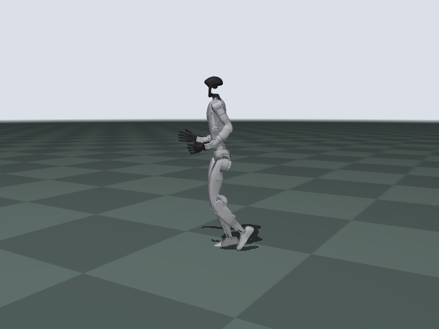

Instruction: Walk run

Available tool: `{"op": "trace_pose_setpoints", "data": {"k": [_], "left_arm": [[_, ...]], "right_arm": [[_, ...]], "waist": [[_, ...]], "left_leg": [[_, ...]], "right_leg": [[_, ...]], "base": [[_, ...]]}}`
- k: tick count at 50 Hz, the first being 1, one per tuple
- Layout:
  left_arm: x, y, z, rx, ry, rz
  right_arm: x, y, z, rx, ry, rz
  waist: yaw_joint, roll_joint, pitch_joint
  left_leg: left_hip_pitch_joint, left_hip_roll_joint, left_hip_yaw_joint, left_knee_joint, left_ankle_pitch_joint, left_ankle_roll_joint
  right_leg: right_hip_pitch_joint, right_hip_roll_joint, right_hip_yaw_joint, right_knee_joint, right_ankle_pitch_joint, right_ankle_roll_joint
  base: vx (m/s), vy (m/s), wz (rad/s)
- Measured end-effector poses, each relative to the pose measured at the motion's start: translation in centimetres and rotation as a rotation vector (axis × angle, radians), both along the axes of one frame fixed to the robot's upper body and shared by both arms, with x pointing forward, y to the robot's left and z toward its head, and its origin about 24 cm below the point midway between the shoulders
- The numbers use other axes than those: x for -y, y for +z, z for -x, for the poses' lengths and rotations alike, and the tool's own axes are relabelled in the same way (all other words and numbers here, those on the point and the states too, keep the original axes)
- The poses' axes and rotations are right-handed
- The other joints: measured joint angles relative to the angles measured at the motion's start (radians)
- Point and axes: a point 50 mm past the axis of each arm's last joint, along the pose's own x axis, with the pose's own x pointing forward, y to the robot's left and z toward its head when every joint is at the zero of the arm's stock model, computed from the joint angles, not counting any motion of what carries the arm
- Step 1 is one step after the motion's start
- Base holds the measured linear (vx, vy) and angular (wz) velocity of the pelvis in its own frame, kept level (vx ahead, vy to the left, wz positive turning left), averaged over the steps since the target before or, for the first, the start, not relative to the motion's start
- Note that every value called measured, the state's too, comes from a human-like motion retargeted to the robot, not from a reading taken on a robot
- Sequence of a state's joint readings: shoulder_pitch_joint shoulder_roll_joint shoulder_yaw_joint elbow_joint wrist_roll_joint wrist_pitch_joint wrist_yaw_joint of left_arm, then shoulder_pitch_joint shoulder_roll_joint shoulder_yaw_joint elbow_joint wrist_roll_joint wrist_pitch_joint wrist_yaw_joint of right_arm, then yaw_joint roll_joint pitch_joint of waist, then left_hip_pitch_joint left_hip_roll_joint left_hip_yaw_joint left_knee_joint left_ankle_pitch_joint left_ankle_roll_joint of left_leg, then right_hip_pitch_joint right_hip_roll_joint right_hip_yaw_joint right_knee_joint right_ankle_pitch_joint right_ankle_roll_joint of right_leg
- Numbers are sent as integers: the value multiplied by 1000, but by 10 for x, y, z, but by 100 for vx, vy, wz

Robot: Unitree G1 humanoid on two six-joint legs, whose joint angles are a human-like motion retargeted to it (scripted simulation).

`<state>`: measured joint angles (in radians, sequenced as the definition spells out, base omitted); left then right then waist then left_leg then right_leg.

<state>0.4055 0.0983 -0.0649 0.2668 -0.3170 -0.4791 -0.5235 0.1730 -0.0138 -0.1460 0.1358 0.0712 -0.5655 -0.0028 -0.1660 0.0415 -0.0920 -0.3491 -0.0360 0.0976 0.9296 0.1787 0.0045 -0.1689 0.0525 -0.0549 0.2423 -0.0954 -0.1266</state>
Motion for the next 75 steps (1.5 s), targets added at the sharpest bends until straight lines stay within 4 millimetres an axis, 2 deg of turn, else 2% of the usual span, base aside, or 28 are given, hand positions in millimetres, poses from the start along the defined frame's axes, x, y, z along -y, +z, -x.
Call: {"op": "trace_pose_setpoints", "data": {"k": [5,7,9,12,14,15,18,23,25,27,30,32,35,37,38,40,45,51,54,55,59,61,63,66,68,70,72,75], "left_arm": [[-16,-11,21,-88,7,-45],[-22,-10,21,-86,8,-80],[-23,-7,17,-63,16,-104],[-23,1,8,-15,46,-112],[-26,6,4,21,66,-90],[-26,7,1,44,76,-62],[-25,11,-20,78,61,42],[-14,16,-34,108,83,72],[-12,17,-34,111,87,77],[-15,19,-32,113,90,79],[-22,20,-30,111,70,58],[-30,23,-32,116,61,33],[-36,29,-36,129,34,-1],[-44,29,-31,120,10,-33],[-39,26,-32,119,-30,-26],[-26,17,-29,88,-32,30],[-2,-4,-4,-13,78,117],[3,-10,2,-45,49,60],[1,-2,-8,0,40,15],[-2,1,-11,18,43,-4],[0,5,-24,43,14,-20],[1,7,-38,49,48,11],[8,11,-48,72,78,21],[21,19,-57,114,112,43],[27,25,-61,143,88,63],[30,31,-64,174,47,68],[27,37,-68,206,18,55],[16,45,-75,244,-7,13]], "right_arm": [[0,31,-8,139,40,78],[1,32,-4,129,58,109],[1,28,-1,94,76,129],[-1,11,8,-2,121,141],[-2,-13,23,-123,162,143],[-1,-27,33,-196,182,147],[-6,-68,64,-416,234,96],[14,-99,134,-651,122,20],[18,-102,152,-694,71,-5],[19,-102,160,-701,38,-18],[18,-98,156,-660,-3,-40],[15,-92,140,-594,2,-48],[12,-78,110,-474,23,-46],[0,-71,92,-409,61,-66],[0,-67,80,-364,45,-84],[7,-57,49,-277,56,-121],[-4,-17,1,-49,155,-108],[3,33,-22,149,219,5],[6,45,-27,162,275,83],[5,46,-29,157,300,105],[6,32,-25,66,341,167],[-4,17,-23,3,366,164],[-10,-1,-15,-67,340,132],[-9,-28,16,-153,255,17],[-6,-43,40,-203,191,-72],[-4,-54,62,-254,127,-138],[-3,-60,77,-283,75,-175],[0,-62,88,-284,19,-199]], "waist": [[172,-82,4],[233,-97,4],[267,-116,8],[279,-150,19],[226,-177,25],[208,-179,34],[178,-38,15],[137,56,0],[51,89,4],[-5,99,5],[-72,106,23],[-77,98,35],[-105,22,39],[-57,57,40],[-66,87,49],[-65,47,23],[26,-31,13],[234,-57,15],[270,-80,19],[303,-104,23],[256,-117,24],[196,-64,30],[194,32,26],[175,93,18],[124,123,15],[60,138,14],[-7,126,21],[-64,92,37]], "left_leg": [[-131,2,171,-479,-144,108],[-128,-38,195,-696,-194,99],[-115,-48,264,-812,-205,73],[-88,-57,315,-759,-147,257],[-109,-151,115,-562,-334,257],[-153,-244,-62,-468,-375,256],[-22,-14,96,-463,-442,256],[183,-44,-17,-650,-334,217],[258,-54,-97,-704,-225,193],[321,-74,-141,-743,-117,157],[424,-74,-223,-773,49,77],[472,-68,-238,-736,142,-13],[480,-138,-226,-515,317,-154],[369,-71,-119,-173,345,-231],[307,-38,-162,-27,345,-255],[187,-88,-127,50,281,-155],[-40,-55,112,-34,-59,67],[-141,-31,299,-637,-224,167],[-127,-48,371,-778,-191,211],[-121,-6,449,-760,-125,257],[-124,-60,157,-500,-359,257],[-71,-12,184,-452,-393,257],[0,54,158,-480,-402,257],[96,11,55,-593,-328,257],[158,-41,-50,-679,-248,257],[219,-96,-161,-732,-189,254],[280,-141,-271,-756,-161,239],[384,-167,-369,-788,-133,222]], "right_leg": [[194,11,-30,-142,276,90],[259,28,-33,-157,390,134],[310,36,-34,-141,501,202],[329,53,-18,54,619,352],[248,45,-97,395,619,388],[202,31,-111,567,619,388],[91,187,20,552,577,373],[-120,-46,-109,469,281,132],[-207,-55,-68,342,326,19],[-227,-55,-19,136,204,125],[-238,-12,193,-97,46,126],[-228,-37,216,-174,-13,185],[-198,-125,144,-100,191,280],[-172,16,202,30,52,153],[-169,3,144,82,17,171],[-120,-89,99,72,-11,180],[39,-116,76,-40,81,155],[228,-80,-106,-175,336,241],[310,-61,-206,-158,413,275],[333,-58,-196,-133,446,284],[248,4,-159,317,619,358],[160,99,-42,491,619,343],[83,160,-22,514,553,271],[-33,44,-64,518,368,141],[-106,-55,-107,454,261,110],[-152,-128,-128,314,236,163],[-171,-134,-62,121,215,238],[-198,-102,154,-109,124,282]], "base": [[130,-26,-87],[133,-17,-63],[132,-15,4],[161,-43,36],[176,-34,140],[137,8,128],[134,26,89],[122,7,123],[110,-7,250],[115,-18,197],[122,-31,155],[127,-39,101],[123,-43,119],[161,-65,58],[121,-29,177],[78,-6,154],[103,-5,51],[93,-14,39],[115,-35,74],[128,-88,-25],[139,-35,147],[97,19,163],[95,33,102],[98,30,195],[83,24,312],[78,9,328],[92,-21,309],[82,-35,211]]}}
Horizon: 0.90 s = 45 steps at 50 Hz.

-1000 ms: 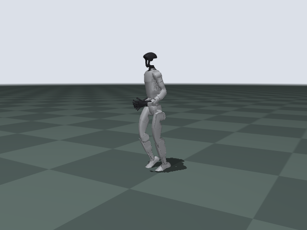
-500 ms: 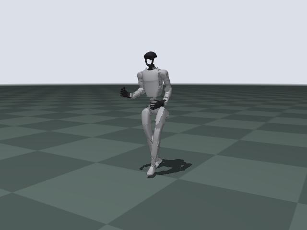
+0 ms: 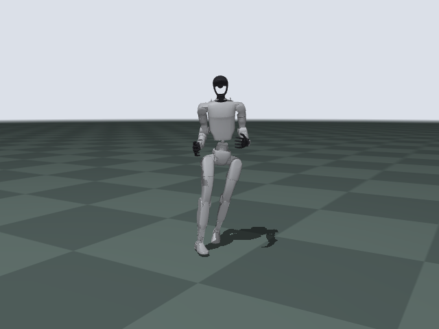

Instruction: Walk run

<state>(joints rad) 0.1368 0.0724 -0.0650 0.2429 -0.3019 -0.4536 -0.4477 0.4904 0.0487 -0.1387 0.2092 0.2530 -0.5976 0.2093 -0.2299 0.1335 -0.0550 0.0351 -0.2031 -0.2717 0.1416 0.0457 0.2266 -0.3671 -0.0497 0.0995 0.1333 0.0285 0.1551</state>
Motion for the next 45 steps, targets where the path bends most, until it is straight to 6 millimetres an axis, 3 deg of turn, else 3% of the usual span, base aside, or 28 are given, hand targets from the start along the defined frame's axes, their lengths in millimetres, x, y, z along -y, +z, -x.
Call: {"op": "trace_pose_setpoints", "data": {"k": [2,3,5,7,8,10,11,12,13,15,17,20,25,28,32,33,35,37,38,40,41,43,45], "left_arm": [[-10,2,-1,9,3,-38],[-17,2,0,4,13,-58],[-24,-3,5,-18,36,-69],[-28,-12,14,-68,70,-53],[-30,-18,20,-97,87,-43],[-26,-28,32,-146,102,-31],[-19,-33,35,-165,98,-27],[-12,-36,37,-181,102,-27],[-9,-38,37,-191,121,-34],[-4,-41,40,-202,144,-52],[-1,-45,46,-221,139,-62],[-2,-48,52,-237,116,-69],[-8,-44,52,-217,92,-90],[-10,-42,51,-212,124,-88],[-9,-45,50,-232,206,-55],[-8,-46,50,-241,224,-43],[-5,-48,49,-258,253,-9],[-4,-48,43,-259,271,26],[-1,-46,38,-252,267,37],[1,-39,29,-214,254,28],[2,-36,24,-196,242,23],[5,-31,14,-167,215,16],[9,-24,4,-136,176,16]], "right_arm": [[0,2,-1,13,-7,3],[-1,2,-4,18,2,4],[1,5,-13,34,31,31],[4,11,-26,57,76,74],[4,14,-33,69,101,97],[6,21,-45,99,124,143],[12,25,-52,117,113,163],[17,30,-59,138,108,176],[18,34,-67,161,118,177],[15,41,-83,204,133,160],[11,49,-94,257,139,149],[5,70,-109,356,179,174],[2,99,-126,447,298,276],[1,104,-131,449,345,325],[-3,86,-125,377,350,329],[-4,79,-122,346,348,322],[-3,60,-110,273,346,319],[-1,39,-95,173,343,323],[2,29,-86,118,337,333],[6,9,-68,12,316,338],[10,1,-56,-38,301,336],[15,-13,-33,-126,266,316],[20,-22,-10,-188,208,283]], "waist": [[13,-23,9],[33,-32,14],[28,-57,8],[1,-79,-22],[-19,-78,-37],[-59,-24,-45],[-83,-5,-39],[-95,3,-34],[-85,-12,-31],[-34,-57,-38],[13,-84,-34],[120,-136,-17],[237,-138,-6],[265,-135,-6],[305,-186,-15],[319,-201,-20],[318,-194,-26],[284,-152,-8],[262,-136,4],[252,-45,-4],[251,-18,-6],[252,12,-6],[198,39,-3]], "left_leg": [[69,27,-4,0,-2,-32],[98,59,10,15,-8,-64],[140,29,17,38,54,-87],[146,8,26,100,183,-168],[136,18,47,159,266,-234],[57,87,105,364,420,-386],[-5,109,115,496,453,-448],[-63,119,135,619,476,-488],[-113,103,174,725,477,-488],[-210,26,178,798,363,-426],[-320,85,317,829,188,-291],[-472,140,508,783,12,-164],[-620,197,671,457,-157,-51],[-628,204,784,241,-212,-20],[-528,225,947,157,-144,35],[-491,217,962,160,-208,35],[-504,186,777,197,-271,35],[-498,184,652,259,-312,35],[-449,185,666,280,-346,35],[-376,244,621,251,-373,35],[-359,247,579,247,-380,35],[-313,235,521,220,-382,35],[-256,203,430,160,-355,35]], "right_leg": [[-4,9,13,-103,-79,107],[-8,32,-64,-124,-104,107],[-10,-6,-120,-122,-84,107],[-7,-4,-45,-57,15,80],[-8,-29,-114,-20,18,41],[12,43,50,67,-45,-53],[25,5,-29,103,-73,-49],[47,-25,-85,124,-97,-50],[87,-38,-96,119,-116,-59],[139,-38,-116,80,-109,-106],[198,-45,-141,36,-87,-118],[272,-73,-213,-28,-30,-110],[374,-8,-304,-93,-26,-97],[442,33,-380,-108,-45,-94],[523,46,-375,-53,38,-54],[536,37,-379,-18,109,-25],[534,39,-416,87,329,27],[458,126,-270,295,494,38],[404,141,-246,470,495,26],[330,246,-218,550,470,-19],[285,253,-201,601,397,-44],[197,239,-181,661,279,-127],[90,166,-239,683,149,-214]], "base": [[96,-66,59],[123,-74,16],[101,-22,66],[107,-18,129],[123,-39,161],[110,-28,213],[111,-14,253],[110,-8,206],[86,-12,112],[63,-22,43],[77,-20,58],[73,-14,16],[72,-9,58],[93,-5,71],[108,-32,22],[129,-29,13],[114,2,89],[106,18,179],[120,20,206],[105,19,175],[87,13,151],[88,6,169],[111,2,285]]}}
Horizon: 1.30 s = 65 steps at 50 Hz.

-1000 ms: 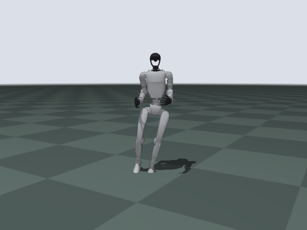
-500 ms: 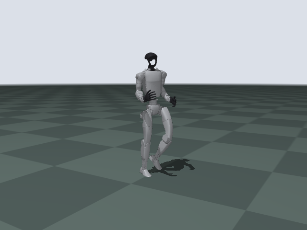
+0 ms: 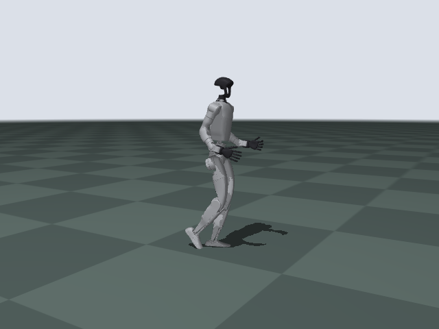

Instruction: Walk run

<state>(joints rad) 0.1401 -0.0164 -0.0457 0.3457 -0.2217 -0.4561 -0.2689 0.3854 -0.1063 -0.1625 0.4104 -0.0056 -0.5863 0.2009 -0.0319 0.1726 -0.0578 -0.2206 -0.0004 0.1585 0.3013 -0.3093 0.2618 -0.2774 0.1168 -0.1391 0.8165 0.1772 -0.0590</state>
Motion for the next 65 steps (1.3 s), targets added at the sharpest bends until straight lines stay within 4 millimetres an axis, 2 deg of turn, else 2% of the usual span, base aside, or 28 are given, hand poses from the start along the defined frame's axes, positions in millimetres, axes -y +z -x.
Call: {"op": "trace_pose_setpoints", "data": {"k": [2,6,9,10,13,15,17,18,20,24,27,32,33,35,37,39,40,42,43,47,50,53,57,60,61,62,63,65], "left_arm": [[3,7,-7,37,-39,3],[7,17,-12,89,-112,5],[3,16,-7,95,-132,-9],[0,14,-4,91,-132,-17],[-6,2,13,37,-120,-21],[-14,-8,27,-13,-106,-25],[-12,-17,38,-58,-115,-21],[-11,-20,41,-79,-111,-14],[-9,-27,50,-120,-85,-4],[-10,-36,71,-178,-44,0],[-14,-38,79,-197,-40,-1],[-18,-30,73,-164,-47,-43],[-18,-27,70,-145,-41,-54],[-20,-18,62,-101,-11,-86],[-20,-7,52,-40,22,-130],[-17,5,36,33,47,-134],[-18,10,25,69,56,-125],[-12,18,8,106,40,-99],[-5,20,2,118,29,-79],[10,27,-10,152,-3,4],[15,29,-8,166,-46,51],[13,26,-4,155,-86,59],[1,23,2,134,-98,6],[-5,18,16,106,-112,-34],[-8,13,23,86,-122,-45],[-8,9,28,67,-137,-48],[-4,4,31,51,-164,-36],[9,-6,37,4,-164,5]], "right_arm": [[3,-3,18,-23,-73,-24],[8,-3,37,-22,-193,-41],[9,3,30,21,-232,-33],[9,5,24,41,-238,-28],[10,17,1,125,-212,3],[6,26,-17,183,-168,16],[8,38,-35,251,-148,26],[11,45,-47,286,-138,29],[9,58,-67,350,-98,17],[6,87,-89,491,-61,18],[3,108,-96,583,-26,51],[2,123,-97,608,48,159],[1,123,-97,596,68,180],[-4,116,-96,554,116,207],[-9,101,-91,483,147,223],[-11,83,-82,399,160,235],[-11,74,-77,357,153,234],[-17,54,-63,271,118,197],[-19,44,-53,227,97,187],[-18,21,-7,101,13,115],[-13,15,19,61,-65,53],[-7,14,31,54,-141,12],[-6,22,21,123,-178,-23],[-11,31,5,186,-173,-41],[-16,34,-1,208,-158,-72],[-18,37,-10,236,-147,-105],[-15,42,-22,282,-146,-145],[-12,53,-46,352,-98,-230]], "waist": [[-82,27,3],[-211,22,27],[-229,-14,41],[-221,-21,43],[-221,-35,22],[-229,-40,-6],[-255,-2,13],[-253,-7,27],[-227,-53,9],[-106,-115,11],[2,-173,16],[123,-189,14],[124,-200,12],[155,-234,8],[129,-253,-6],[81,-267,14],[65,-267,30],[43,-188,6],[29,-146,-2],[-3,-79,-11],[-109,-23,-14],[-198,-15,-5],[-188,-23,-2],[-221,-60,-2],[-192,-24,7],[-182,7,17],[-209,31,28],[-216,-31,0]], "left_leg": [[44,-41,-136,-48,44,0],[172,-142,-315,-116,164,0],[283,-181,-353,-146,283,-53],[314,-181,-352,-147,332,-84],[344,-161,-309,-54,559,-270],[292,-144,-231,118,747,-456],[157,-78,-167,430,833,-524],[94,-57,-140,590,833,-524],[-9,-107,-160,667,772,-495],[-210,-87,-31,633,518,-279],[-313,-61,102,403,392,-179],[-323,-132,157,-128,265,-123],[-319,-131,197,-156,269,-96],[-323,-88,278,-115,400,0],[-322,-90,195,55,166,0],[-332,-151,51,204,67,0],[-318,-164,33,259,23,0],[-197,-68,42,207,-14,0],[-150,-59,2,177,-18,0],[32,-73,-60,5,75,-45],[147,-68,-143,-98,260,-115],[256,-73,-212,-140,476,-181],[367,-49,-206,-119,719,-278],[358,-70,-224,163,833,-400],[315,-15,-175,339,833,-411],[266,28,-165,495,833,-420],[206,47,-234,612,833,-427],[99,-85,-229,642,804,-355]], "right_leg": [[-86,-83,-60,-66,-84,-26],[-162,-123,44,-392,-120,128],[-177,-124,195,-622,-221,181],[-175,-124,210,-687,-254,198],[-166,-171,-23,-665,-152,135],[-146,-126,191,-578,-258,85],[-133,-69,252,-481,-352,60],[-106,-131,157,-446,-375,75],[-30,-153,86,-496,-377,34],[126,-115,125,-614,-322,10],[223,-125,51,-696,-180,33],[371,-51,24,-758,45,98],[396,-50,-9,-753,82,115],[437,-34,27,-711,179,154],[426,-11,4,-572,310,242],[334,-6,2,-232,346,321],[284,12,7,-70,346,321],[218,125,69,-58,330,308],[172,130,58,-43,282,278],[11,-23,22,-59,32,159],[-73,-155,-81,-255,-75,129],[-110,-180,-28,-544,-173,120],[-112,-153,134,-767,-316,127],[-90,-207,-18,-635,-195,144],[-65,-65,139,-569,-259,70],[-49,13,207,-508,-311,23],[-48,-35,94,-459,-338,30],[20,-135,89,-493,-362,35]], "base": [[118,-6,353],[95,-11,293],[118,-37,117],[111,-39,52],[126,-42,64],[119,-44,91],[115,-30,145],[123,-39,101],[105,-54,31],[119,-40,-16],[117,-35,-49],[118,-28,-4],[152,-38,21],[138,-56,-27],[151,-43,62],[142,-26,140],[99,-31,120],[142,-13,111],[158,-4,106],[131,-16,93],[118,-24,179],[127,-47,161],[124,-59,13],[140,-64,47],[138,-64,-10],[150,-60,48],[136,-47,122],[95,-26,82]]}}
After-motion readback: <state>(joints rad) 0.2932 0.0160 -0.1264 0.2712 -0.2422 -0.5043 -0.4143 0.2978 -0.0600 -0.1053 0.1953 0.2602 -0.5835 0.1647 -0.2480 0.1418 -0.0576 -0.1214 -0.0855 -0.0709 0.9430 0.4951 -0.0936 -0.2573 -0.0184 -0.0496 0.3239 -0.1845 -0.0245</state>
